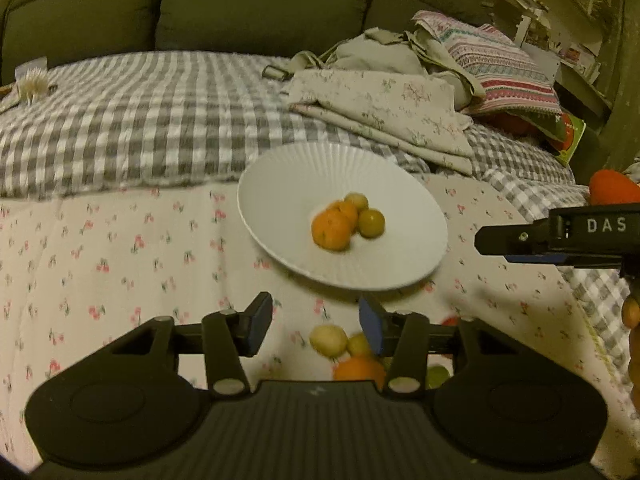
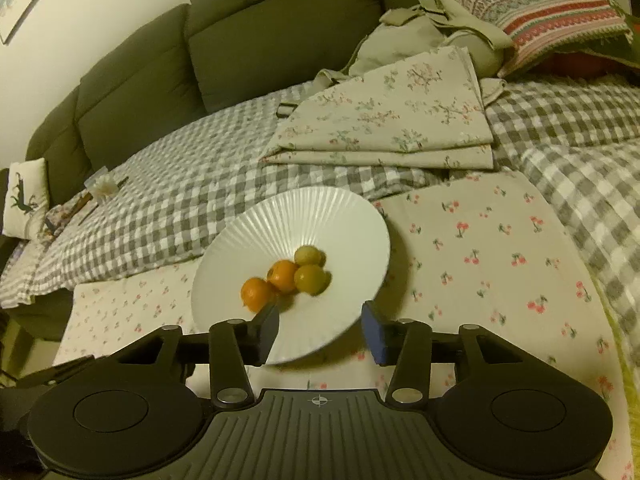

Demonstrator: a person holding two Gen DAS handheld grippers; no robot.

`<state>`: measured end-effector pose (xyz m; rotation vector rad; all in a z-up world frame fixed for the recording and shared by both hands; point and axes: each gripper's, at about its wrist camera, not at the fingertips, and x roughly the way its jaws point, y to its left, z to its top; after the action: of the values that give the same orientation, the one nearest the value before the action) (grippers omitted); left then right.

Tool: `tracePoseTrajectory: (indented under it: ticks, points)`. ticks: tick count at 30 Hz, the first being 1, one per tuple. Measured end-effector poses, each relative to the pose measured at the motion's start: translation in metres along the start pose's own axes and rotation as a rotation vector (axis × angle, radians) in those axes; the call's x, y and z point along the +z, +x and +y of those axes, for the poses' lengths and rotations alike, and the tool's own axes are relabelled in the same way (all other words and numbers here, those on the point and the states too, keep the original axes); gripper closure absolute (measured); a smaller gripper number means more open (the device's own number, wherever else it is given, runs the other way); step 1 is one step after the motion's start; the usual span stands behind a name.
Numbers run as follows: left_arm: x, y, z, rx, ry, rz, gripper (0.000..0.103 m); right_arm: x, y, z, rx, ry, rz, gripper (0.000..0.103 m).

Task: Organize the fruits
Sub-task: 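Move both open tools back toward the remaining fruits, then grasp another large orange with the left tool while the right grasps the red tomato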

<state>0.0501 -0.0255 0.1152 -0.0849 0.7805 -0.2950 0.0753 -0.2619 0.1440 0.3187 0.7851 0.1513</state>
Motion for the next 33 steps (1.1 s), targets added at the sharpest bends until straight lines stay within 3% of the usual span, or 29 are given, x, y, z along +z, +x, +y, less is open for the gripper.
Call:
tracePoseTrajectory:
  ticks: [6, 11, 22, 33]
  points:
    - [-0.013, -0.006, -0.007, 0.018, -0.011, 0.037, 0.042, -0.009, -0.015, 0.007, 0.026, 0.006, 0.041, 0.051]
    - [-0.025, -0.005, -0.007, -0.003, -0.043, 0.08, 0.04, -0.022, -0.026, 0.005, 0.042, 0.046, 0.096, 0.045]
    - [-0.04, 0.005, -0.013, 0.0, -0.018, 0.116, 0.04, -0.04, -0.029, -0.011, 0.002, 0.085, 0.136, 0.04]
    - [-0.039, 0.02, -0.015, -0.012, 0.035, 0.089, 0.043, -0.047, -0.009, -0.018, -0.061, 0.085, 0.174, 0.04]
